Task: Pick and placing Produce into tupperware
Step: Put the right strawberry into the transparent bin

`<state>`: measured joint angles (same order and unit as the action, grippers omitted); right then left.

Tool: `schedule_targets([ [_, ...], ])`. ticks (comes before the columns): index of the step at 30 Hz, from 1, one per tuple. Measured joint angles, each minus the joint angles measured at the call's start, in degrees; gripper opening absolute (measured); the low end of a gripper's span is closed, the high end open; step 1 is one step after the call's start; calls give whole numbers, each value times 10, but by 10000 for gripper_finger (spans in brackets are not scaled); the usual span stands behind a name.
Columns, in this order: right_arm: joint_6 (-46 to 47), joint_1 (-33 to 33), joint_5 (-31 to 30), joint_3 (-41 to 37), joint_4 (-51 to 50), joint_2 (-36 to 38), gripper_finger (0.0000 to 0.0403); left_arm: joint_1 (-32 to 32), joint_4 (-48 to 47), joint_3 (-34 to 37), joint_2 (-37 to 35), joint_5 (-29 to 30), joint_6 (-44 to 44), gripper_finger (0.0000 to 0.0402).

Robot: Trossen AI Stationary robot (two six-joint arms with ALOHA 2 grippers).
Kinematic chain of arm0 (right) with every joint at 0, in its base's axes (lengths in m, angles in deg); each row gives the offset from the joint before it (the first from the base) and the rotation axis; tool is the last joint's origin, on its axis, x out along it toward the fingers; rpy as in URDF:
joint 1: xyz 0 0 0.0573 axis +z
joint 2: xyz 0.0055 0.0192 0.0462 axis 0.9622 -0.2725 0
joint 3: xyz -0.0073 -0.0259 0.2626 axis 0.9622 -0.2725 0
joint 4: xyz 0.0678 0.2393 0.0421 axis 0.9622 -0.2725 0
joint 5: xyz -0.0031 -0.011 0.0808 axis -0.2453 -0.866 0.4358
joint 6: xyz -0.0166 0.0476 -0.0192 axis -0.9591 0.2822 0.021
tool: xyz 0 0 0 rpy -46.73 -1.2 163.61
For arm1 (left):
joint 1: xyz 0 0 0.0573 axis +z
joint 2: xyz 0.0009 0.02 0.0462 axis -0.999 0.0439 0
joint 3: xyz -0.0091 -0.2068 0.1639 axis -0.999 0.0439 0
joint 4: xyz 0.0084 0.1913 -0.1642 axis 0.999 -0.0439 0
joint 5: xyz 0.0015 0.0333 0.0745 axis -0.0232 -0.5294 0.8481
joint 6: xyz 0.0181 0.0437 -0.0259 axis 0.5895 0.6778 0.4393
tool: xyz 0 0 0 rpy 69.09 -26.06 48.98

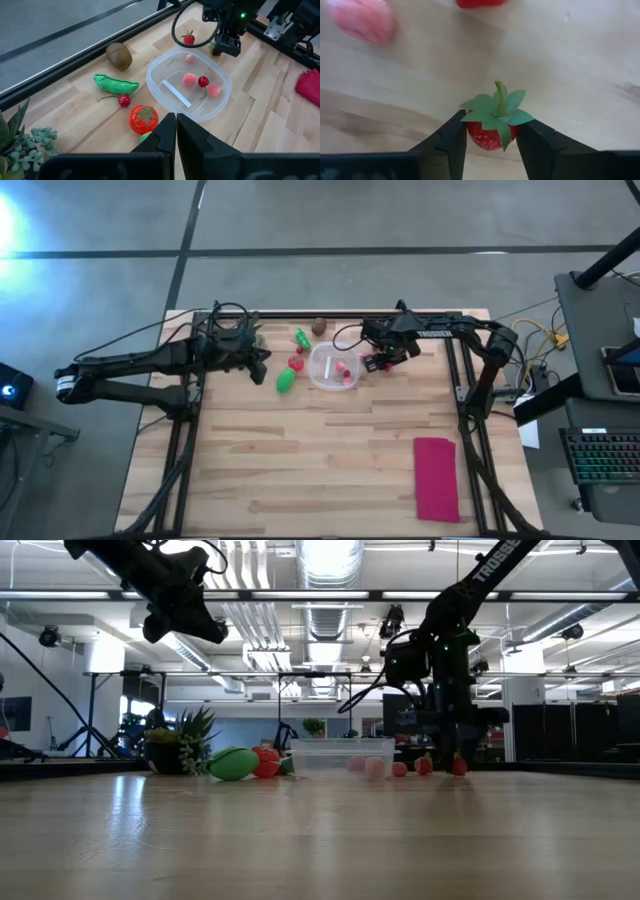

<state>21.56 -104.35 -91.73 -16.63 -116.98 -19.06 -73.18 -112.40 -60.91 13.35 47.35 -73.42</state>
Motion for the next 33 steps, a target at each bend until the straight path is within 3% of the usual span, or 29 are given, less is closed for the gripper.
schedule_targets([
  [5, -4, 2, 41, 46, -18, 3, 134, 0, 0, 0, 0, 0, 0, 0],
  [10, -14, 45, 90, 164, -11, 21, 146, 0, 0, 0, 0, 0, 0, 0],
  [17, -44, 72, 107, 226, -22, -65, 147, 0, 0, 0, 0, 0, 0, 0],
  [24, -85, 93, 68, 264, -21, -121, 167, 0, -1, -1, 0, -1, 0, 0],
  [28, -101, 89, 52, 287, -34, -144, 203, 0, -1, -1, 0, -2, 0, 0],
  [33, -133, 91, -17, 322, -71, -135, 247, 0, -1, -1, 0, -2, 0, 0],
])
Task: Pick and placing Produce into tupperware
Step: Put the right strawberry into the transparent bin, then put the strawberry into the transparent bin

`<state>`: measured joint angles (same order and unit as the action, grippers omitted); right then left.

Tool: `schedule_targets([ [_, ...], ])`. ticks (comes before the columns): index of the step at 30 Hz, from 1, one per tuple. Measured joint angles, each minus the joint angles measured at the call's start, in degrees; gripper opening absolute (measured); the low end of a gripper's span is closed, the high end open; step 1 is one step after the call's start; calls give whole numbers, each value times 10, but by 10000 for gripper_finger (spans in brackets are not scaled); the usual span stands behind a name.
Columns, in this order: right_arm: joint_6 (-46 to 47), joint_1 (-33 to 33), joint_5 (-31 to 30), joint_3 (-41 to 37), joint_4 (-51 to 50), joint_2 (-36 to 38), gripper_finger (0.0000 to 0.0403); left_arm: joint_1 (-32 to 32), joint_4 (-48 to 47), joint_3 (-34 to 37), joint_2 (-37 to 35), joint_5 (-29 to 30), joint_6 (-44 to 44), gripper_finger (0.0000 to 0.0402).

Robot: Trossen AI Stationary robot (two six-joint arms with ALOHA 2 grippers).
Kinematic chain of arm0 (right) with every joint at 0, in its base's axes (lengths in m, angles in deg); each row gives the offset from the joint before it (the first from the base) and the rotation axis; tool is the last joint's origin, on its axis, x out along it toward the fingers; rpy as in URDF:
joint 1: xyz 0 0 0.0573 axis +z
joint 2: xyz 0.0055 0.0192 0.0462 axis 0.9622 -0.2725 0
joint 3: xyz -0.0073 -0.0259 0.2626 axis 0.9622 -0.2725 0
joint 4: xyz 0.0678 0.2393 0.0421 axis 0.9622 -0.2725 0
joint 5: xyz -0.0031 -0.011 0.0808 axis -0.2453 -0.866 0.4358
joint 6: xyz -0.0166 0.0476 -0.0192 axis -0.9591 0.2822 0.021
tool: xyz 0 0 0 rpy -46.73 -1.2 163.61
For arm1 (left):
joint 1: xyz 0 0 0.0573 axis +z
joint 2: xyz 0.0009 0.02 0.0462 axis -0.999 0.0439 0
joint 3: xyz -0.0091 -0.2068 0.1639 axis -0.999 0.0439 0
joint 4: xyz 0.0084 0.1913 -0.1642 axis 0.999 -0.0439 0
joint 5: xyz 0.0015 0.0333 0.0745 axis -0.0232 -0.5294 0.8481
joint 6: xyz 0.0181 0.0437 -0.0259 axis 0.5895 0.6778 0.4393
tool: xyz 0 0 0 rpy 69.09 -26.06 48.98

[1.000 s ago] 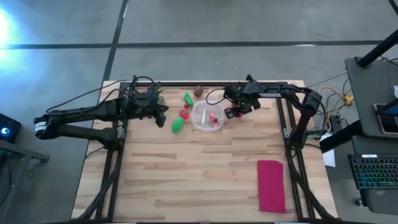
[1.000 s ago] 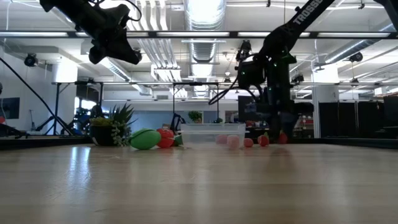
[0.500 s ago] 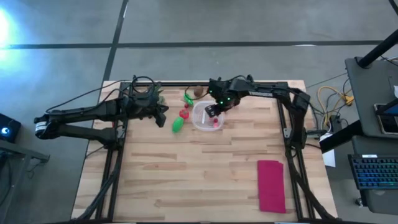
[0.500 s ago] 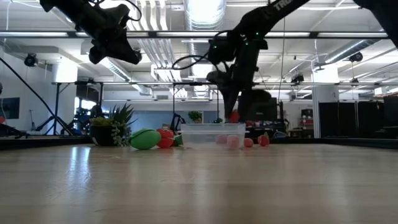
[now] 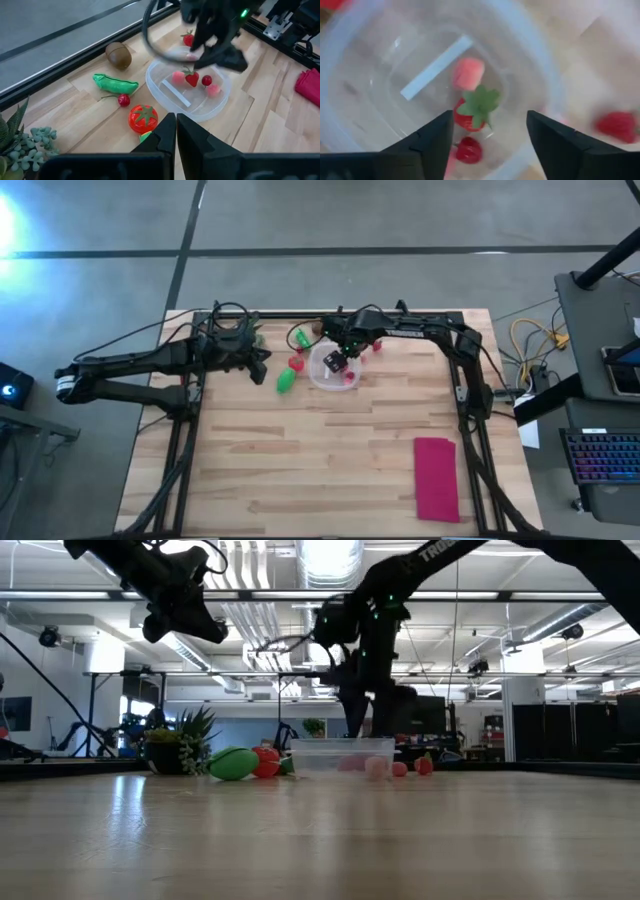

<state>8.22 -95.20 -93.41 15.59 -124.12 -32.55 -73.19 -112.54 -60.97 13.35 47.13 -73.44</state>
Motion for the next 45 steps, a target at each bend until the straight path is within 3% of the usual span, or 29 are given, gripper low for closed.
schedule_targets([
  [5, -42, -35, -71, 35, -82, 54, 258, 0, -1, 0, 0, 0, 0, 0],
  [13, 18, -166, -3, -15, -139, 68, 244, 0, 2, 0, 0, 2, 0, 0],
  [34, 28, -174, 46, -44, -98, -46, 237, 0, 2, 0, 0, 4, 0, 0],
  [45, 28, -200, 52, -44, -81, -62, 217, 0, -2, 0, 0, 7, 0, 0],
])
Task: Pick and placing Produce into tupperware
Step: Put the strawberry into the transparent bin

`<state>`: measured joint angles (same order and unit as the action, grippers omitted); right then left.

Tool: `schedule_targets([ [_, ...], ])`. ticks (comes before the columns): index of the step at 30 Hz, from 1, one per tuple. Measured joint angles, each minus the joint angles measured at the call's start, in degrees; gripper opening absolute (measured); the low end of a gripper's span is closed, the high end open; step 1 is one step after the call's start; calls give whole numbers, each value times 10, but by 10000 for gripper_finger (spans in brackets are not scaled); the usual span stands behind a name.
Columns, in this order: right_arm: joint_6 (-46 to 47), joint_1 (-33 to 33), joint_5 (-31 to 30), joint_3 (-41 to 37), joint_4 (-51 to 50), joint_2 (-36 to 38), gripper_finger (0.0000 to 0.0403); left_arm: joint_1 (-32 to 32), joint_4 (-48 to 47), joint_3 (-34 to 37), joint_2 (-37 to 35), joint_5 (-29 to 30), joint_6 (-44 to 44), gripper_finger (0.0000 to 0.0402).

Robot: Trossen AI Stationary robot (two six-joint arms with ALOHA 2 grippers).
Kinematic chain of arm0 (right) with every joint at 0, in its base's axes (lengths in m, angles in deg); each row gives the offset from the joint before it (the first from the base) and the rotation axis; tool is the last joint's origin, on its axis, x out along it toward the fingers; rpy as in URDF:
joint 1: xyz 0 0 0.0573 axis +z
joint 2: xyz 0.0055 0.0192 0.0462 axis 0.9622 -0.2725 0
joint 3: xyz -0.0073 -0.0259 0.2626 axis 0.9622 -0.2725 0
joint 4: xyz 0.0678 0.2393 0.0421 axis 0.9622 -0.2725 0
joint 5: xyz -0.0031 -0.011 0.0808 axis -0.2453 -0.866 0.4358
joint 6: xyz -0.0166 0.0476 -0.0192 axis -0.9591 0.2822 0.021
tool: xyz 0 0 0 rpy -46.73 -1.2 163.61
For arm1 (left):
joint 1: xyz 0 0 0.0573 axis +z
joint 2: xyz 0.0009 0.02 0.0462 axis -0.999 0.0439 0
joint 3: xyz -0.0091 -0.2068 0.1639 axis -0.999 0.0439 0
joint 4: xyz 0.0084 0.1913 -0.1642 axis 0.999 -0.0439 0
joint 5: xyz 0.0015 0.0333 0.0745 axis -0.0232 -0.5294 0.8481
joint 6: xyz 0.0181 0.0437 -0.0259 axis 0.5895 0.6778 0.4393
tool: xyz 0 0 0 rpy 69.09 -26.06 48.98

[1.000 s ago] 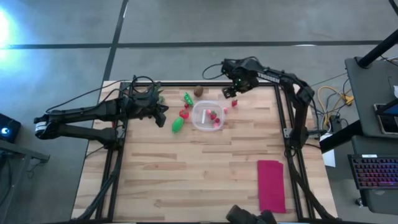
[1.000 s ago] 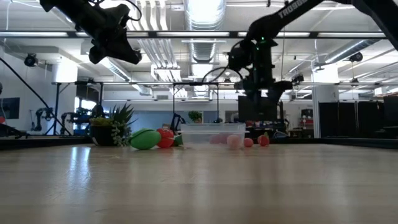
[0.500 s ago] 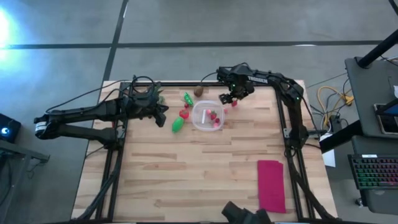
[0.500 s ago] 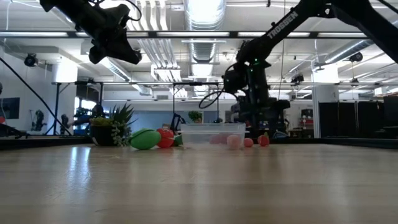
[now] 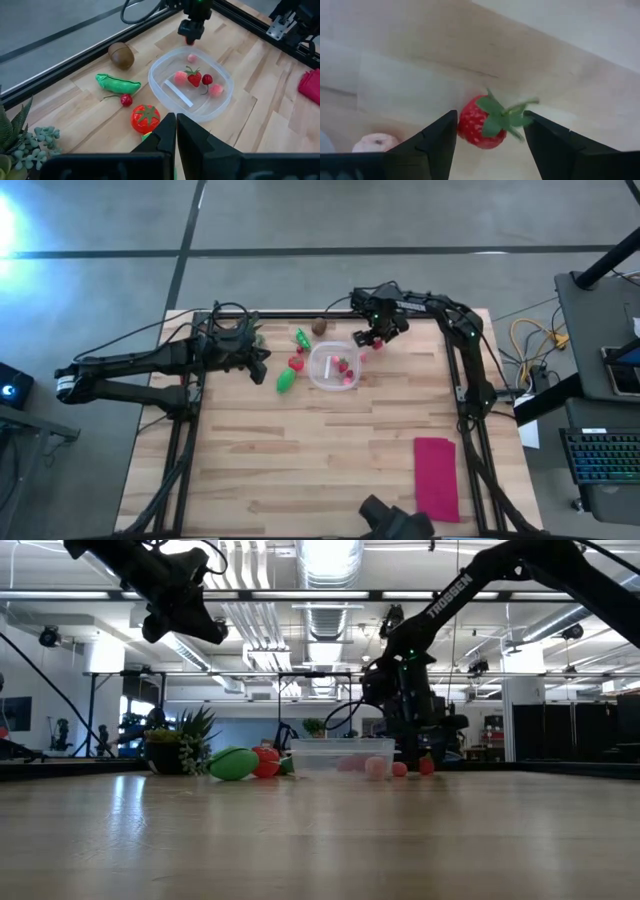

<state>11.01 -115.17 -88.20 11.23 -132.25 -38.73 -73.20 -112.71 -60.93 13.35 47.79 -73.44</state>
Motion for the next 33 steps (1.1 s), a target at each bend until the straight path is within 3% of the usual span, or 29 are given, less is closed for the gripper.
schedule_targets([
  [14, -21, -3, 27, 0, -1, 10, 127, 0, 0, 1, 0, 1, 0, 0],
  [19, -21, 24, 32, 7, -2, 63, 139, 0, 2, 1, 0, 2, 0, 0],
  [24, -21, 93, 59, 20, 18, 127, 152, 0, 3, 1, 0, 2, 0, 0],
  [31, 21, 149, 66, 21, 110, 95, 136, 0, 4, 1, 0, 1, 0, 0],
  [33, 28, 149, 41, 29, 116, 79, 138, 0, 4, 1, 0, 1, 0, 0],
])
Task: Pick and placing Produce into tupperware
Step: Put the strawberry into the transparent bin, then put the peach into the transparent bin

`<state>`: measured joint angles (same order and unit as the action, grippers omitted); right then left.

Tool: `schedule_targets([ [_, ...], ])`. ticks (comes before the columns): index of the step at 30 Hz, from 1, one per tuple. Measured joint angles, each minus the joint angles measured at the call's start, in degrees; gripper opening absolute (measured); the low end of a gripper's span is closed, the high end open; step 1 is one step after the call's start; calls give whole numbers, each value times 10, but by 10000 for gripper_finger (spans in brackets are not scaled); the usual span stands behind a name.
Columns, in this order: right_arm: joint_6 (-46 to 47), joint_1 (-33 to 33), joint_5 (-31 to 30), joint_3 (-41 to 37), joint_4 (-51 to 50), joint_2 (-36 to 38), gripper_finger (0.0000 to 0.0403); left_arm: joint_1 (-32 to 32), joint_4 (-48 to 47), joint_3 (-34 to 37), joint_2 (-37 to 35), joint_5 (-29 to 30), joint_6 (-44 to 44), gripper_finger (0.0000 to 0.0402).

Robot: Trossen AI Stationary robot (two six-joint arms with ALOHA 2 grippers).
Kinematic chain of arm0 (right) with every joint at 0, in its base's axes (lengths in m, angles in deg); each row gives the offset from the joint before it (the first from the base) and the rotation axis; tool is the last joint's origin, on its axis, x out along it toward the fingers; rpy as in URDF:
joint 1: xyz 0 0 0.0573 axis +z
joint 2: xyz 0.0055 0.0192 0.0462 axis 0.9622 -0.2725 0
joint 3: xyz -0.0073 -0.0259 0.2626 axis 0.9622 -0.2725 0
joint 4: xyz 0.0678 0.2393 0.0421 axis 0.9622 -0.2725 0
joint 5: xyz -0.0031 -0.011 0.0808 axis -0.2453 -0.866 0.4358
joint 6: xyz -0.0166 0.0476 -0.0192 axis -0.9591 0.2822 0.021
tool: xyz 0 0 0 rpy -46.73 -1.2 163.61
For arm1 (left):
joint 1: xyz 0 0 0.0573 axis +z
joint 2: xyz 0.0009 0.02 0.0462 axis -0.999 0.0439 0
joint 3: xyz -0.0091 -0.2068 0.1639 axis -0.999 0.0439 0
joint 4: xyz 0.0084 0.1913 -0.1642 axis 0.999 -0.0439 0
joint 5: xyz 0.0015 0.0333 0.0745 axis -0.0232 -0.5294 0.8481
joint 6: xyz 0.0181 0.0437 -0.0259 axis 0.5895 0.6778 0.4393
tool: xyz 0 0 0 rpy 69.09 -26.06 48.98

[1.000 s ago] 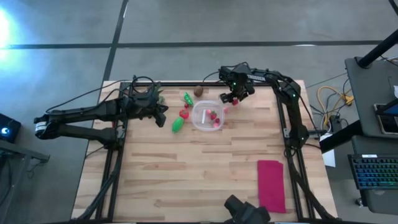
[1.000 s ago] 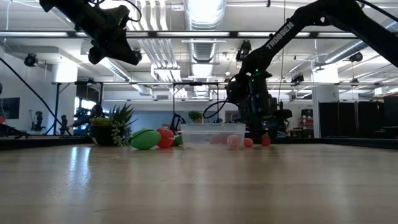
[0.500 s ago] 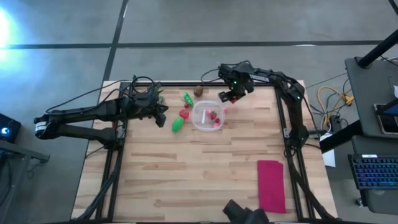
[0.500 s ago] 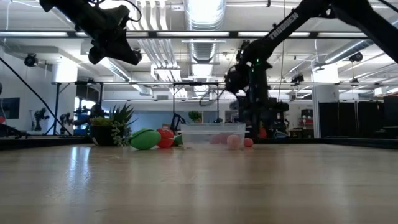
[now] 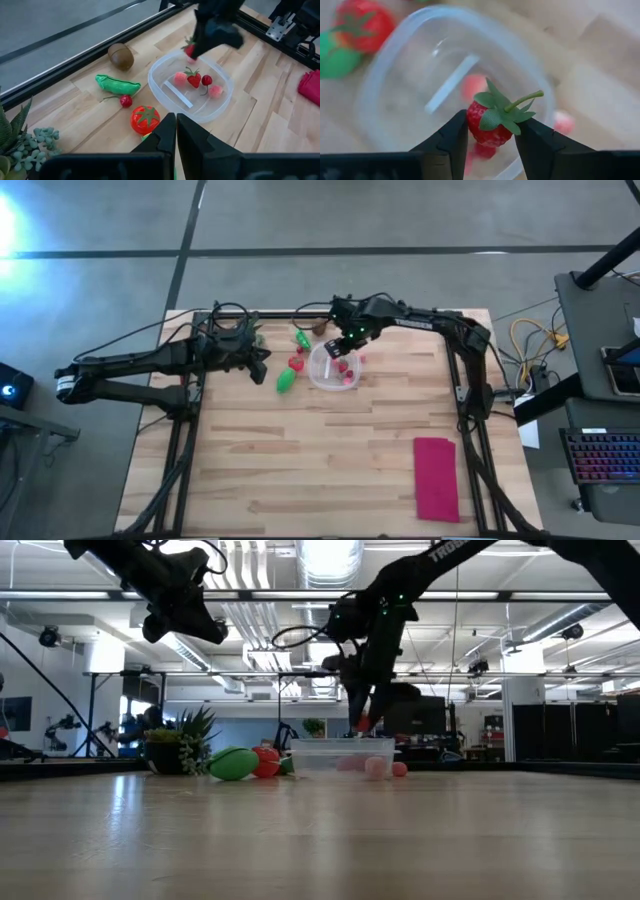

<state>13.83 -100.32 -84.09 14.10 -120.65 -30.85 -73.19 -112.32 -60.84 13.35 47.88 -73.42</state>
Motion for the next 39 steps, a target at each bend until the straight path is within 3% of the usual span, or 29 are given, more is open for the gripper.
schedule_targets([
  [2, -9, -1, -22, 8, -3, -12, 150, 0, 0, 0, 0, -1, 0, 0],
  [11, -38, 3, -17, 31, -22, -17, 246, 0, 0, 0, 0, -4, 0, 0],
  [14, -97, 2, -73, 51, -77, 0, 262, 0, -1, 0, 0, -4, 0, 0],
  [18, -235, -13, -146, 46, -144, 31, 263, 0, -1, 0, 0, -4, 0, 0],
  [27, -485, -45, -113, -56, -129, 41, 230, 0, -2, 0, 0, -4, 0, 0],
  [32, -563, -44, -84, -71, -56, 42, 225, 0, -4, 0, 0, -4, 0, 0],
  [39, -633, -42, -85, -83, -38, 42, 230, 0, -4, 0, 0, -1, -1, 0],
])
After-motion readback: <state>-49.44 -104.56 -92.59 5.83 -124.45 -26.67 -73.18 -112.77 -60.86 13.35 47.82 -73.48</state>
